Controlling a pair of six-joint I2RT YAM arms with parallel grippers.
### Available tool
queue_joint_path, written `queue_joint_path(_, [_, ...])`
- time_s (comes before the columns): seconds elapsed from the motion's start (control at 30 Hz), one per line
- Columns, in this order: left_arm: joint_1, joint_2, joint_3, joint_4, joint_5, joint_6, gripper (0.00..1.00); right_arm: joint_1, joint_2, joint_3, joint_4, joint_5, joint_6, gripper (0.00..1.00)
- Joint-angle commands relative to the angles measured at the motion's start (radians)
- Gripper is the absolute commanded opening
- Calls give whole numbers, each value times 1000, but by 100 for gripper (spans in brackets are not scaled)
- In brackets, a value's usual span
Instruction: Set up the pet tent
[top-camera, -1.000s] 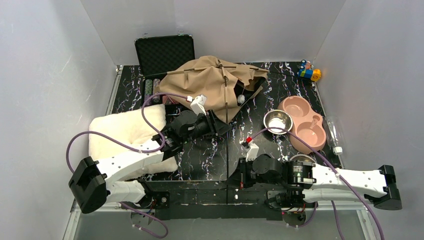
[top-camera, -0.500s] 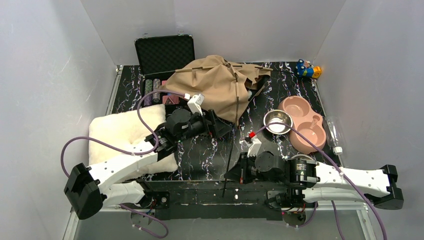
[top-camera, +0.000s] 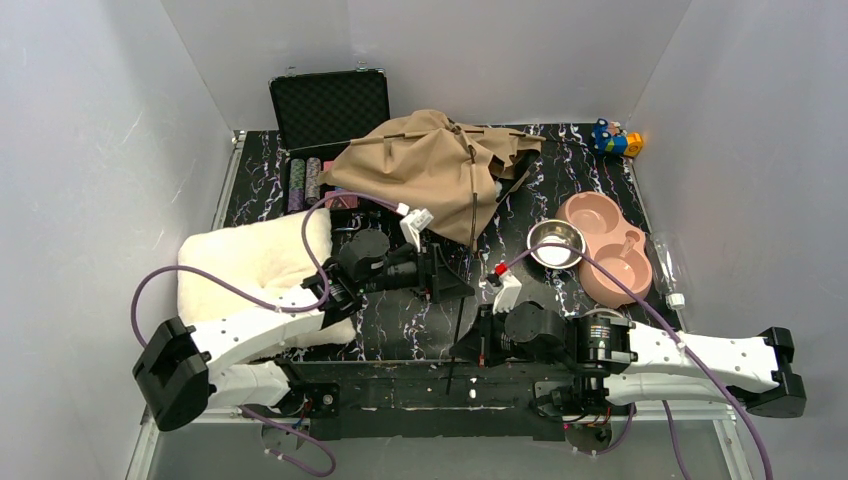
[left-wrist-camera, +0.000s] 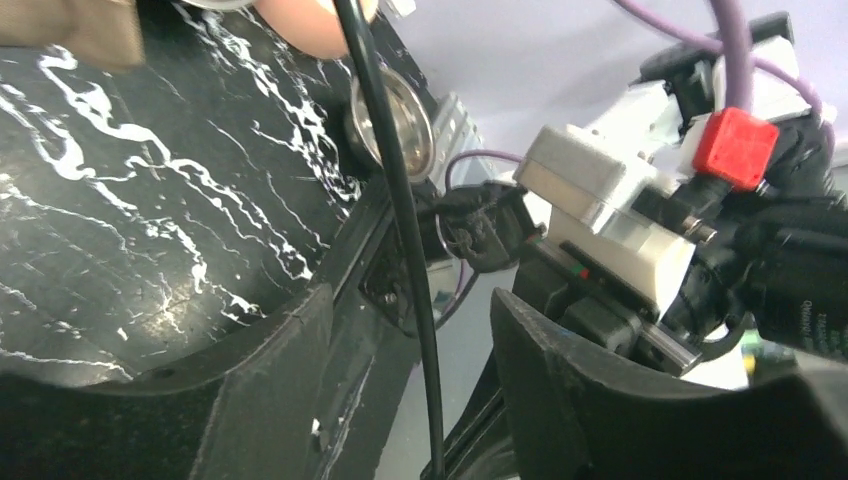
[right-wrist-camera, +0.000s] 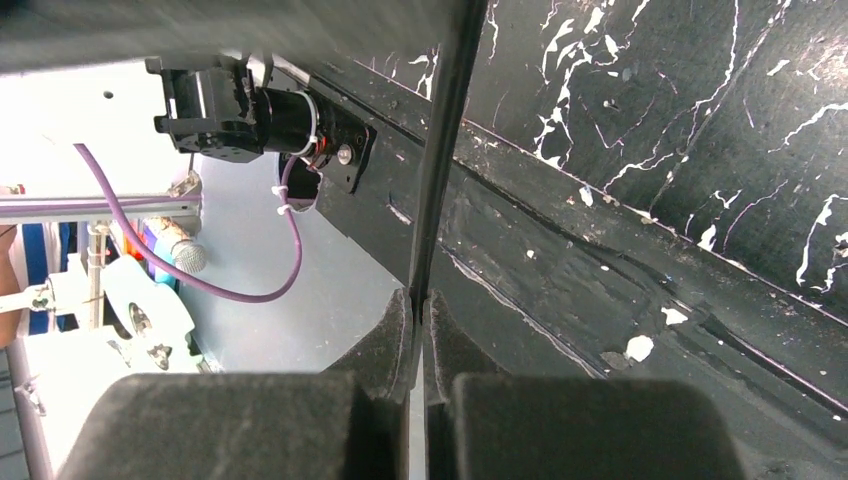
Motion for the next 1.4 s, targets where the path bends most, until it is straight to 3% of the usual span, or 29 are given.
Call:
queue_joint_path(0.0, [-34, 61, 30, 55, 138, 25, 47, -15, -16, 68, -20, 108, -36, 1])
queue_joint_path(0.1, [-43, 97, 42, 91, 175, 15, 8, -15, -29, 76, -49, 125, -38, 1])
queue_joint_path(0.13, [-45, 100, 42, 104, 173, 5, 0, -14, -35, 76, -59, 128, -39, 1])
queue_joint_path(0.23, [-47, 97, 26, 160, 126, -31, 0, -16, -49, 74, -71, 140, -40, 6])
queue_joint_path(0.47, [-48, 62, -50, 318, -12, -132, 0, -16, -64, 67, -83, 161, -46, 47])
queue_joint_path(0.6, [-48, 61, -66, 358, -47, -161, 0, -16, -54, 68, -71, 171, -61, 56])
queue_joint_path(0.7, [-48, 61, -68, 364, -67, -169, 0, -21, -36, 78, -50, 183, -82, 57])
queue_joint_path(0.83, [-48, 64, -74, 375, -97, -175, 0, -31, -1, 94, 5, 164, -119, 54])
queue_joint_path(0.9, [-48, 69, -73, 383, -104, -177, 0, -37, 21, 107, 16, 152, -127, 47])
queue_joint_path(0.97, [-48, 74, -69, 384, -107, -175, 0, -41, 37, 119, 16, 147, -131, 32])
queue_joint_path(1.07, [-48, 68, -58, 346, -104, -135, 0, -46, 43, 130, -10, 158, -106, 2])
queue_joint_path(1.1, [-47, 58, -46, 302, -105, -101, 0, -49, 40, 133, -24, 165, -91, 1])
queue_joint_path(1.13, [-47, 46, -24, 247, -116, -59, 16, -53, 33, 134, -41, 173, -74, 1])
queue_joint_path(1.23, [-47, -7, 13, 83, -194, 48, 93, -61, 1, 119, -50, 187, -49, 1])
queue_joint_path(1.27, [-44, -30, 20, 33, -232, 76, 98, -62, -12, 113, -47, 189, -45, 1])
queue_joint_path(1.37, [-31, -101, 27, -86, -316, 140, 98, -68, -42, 101, -43, 193, -40, 1])
